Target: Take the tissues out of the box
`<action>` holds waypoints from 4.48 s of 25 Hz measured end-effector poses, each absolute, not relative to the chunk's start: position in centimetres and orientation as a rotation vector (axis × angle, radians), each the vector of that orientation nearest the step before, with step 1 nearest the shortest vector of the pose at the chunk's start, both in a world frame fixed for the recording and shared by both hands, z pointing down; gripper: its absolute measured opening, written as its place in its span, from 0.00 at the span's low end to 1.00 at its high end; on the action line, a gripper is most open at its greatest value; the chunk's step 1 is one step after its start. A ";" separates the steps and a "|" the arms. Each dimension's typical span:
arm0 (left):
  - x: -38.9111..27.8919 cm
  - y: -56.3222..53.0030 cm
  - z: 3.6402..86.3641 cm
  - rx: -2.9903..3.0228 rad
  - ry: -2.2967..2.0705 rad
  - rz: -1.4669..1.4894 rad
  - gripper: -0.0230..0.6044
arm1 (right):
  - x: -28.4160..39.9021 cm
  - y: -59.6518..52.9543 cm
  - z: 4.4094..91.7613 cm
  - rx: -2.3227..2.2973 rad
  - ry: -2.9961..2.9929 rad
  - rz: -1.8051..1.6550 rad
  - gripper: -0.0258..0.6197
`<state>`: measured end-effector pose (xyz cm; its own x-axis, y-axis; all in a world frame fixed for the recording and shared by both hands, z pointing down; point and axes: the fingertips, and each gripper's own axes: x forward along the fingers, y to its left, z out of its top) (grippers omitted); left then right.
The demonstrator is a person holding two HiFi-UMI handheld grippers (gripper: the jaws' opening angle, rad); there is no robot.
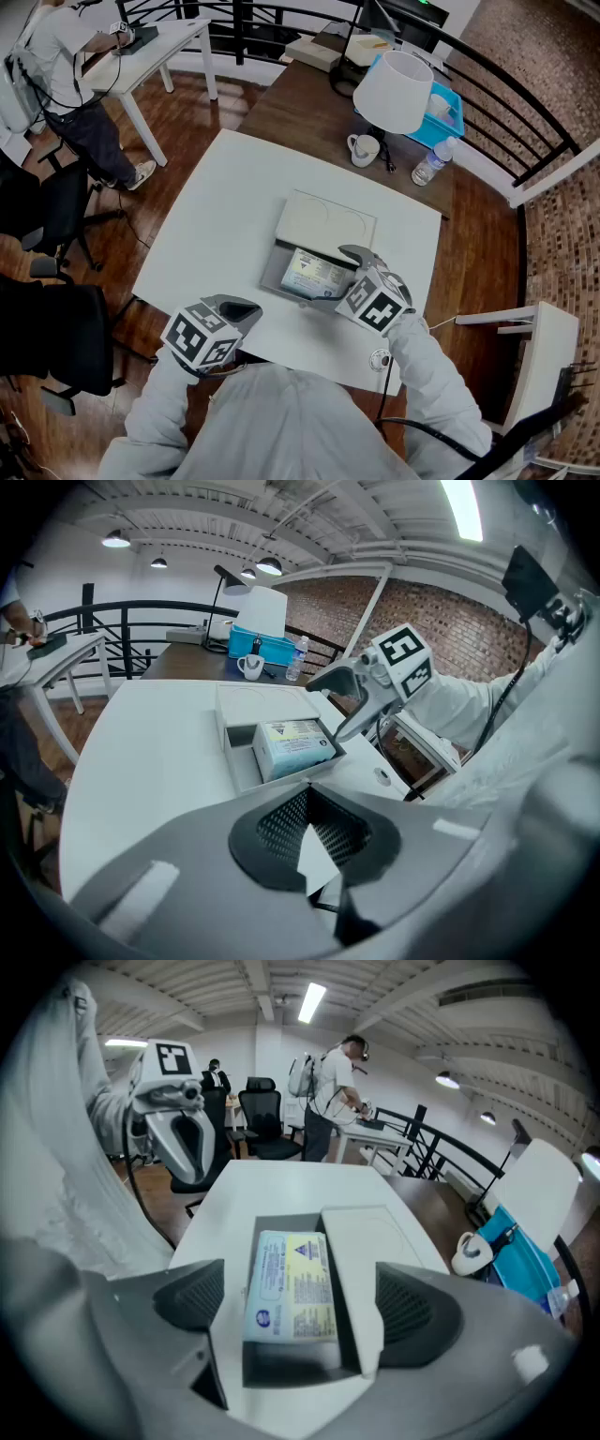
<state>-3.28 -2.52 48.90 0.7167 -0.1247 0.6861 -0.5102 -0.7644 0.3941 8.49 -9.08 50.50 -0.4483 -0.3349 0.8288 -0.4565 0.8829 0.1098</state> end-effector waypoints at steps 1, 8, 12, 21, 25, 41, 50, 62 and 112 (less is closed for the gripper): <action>-3.4 -2.5 48.9 2.346 -0.474 0.880 0.06 | 7.9 -9.4 51.5 0.548 -2.059 0.172 0.81; -5.3 -2.2 48.9 2.337 -0.483 0.851 0.06 | 5.7 -10.1 57.0 0.404 -1.914 0.222 0.81; -5.9 -1.4 48.9 2.325 -0.465 0.818 0.06 | 5.6 -10.5 58.2 0.392 -1.905 0.227 0.81; -6.9 -1.3 48.9 2.331 -0.482 0.822 0.06 | 5.4 -10.5 57.8 0.392 -1.878 0.201 0.68; -6.5 -1.2 48.4 2.348 -0.473 0.822 0.06 | 5.8 -10.3 52.7 0.465 -1.975 0.174 0.67; -4.7 0.2 49.1 2.365 -0.391 0.893 0.06 | 3.6 3.0 53.9 0.342 -2.075 0.209 0.67; -6.3 0.5 49.9 2.335 -0.424 0.895 0.06 | 1.9 3.2 58.7 0.289 -2.003 0.202 0.67; -5.7 -0.5 49.7 2.363 -0.405 0.907 0.06 | 3.3 -2.1 42.8 0.706 -2.532 0.267 0.71; -3.5 -3.7 47.4 2.408 -0.421 1.011 0.06 | 17.4 -0.2 43.9 1.168 -2.536 0.674 0.04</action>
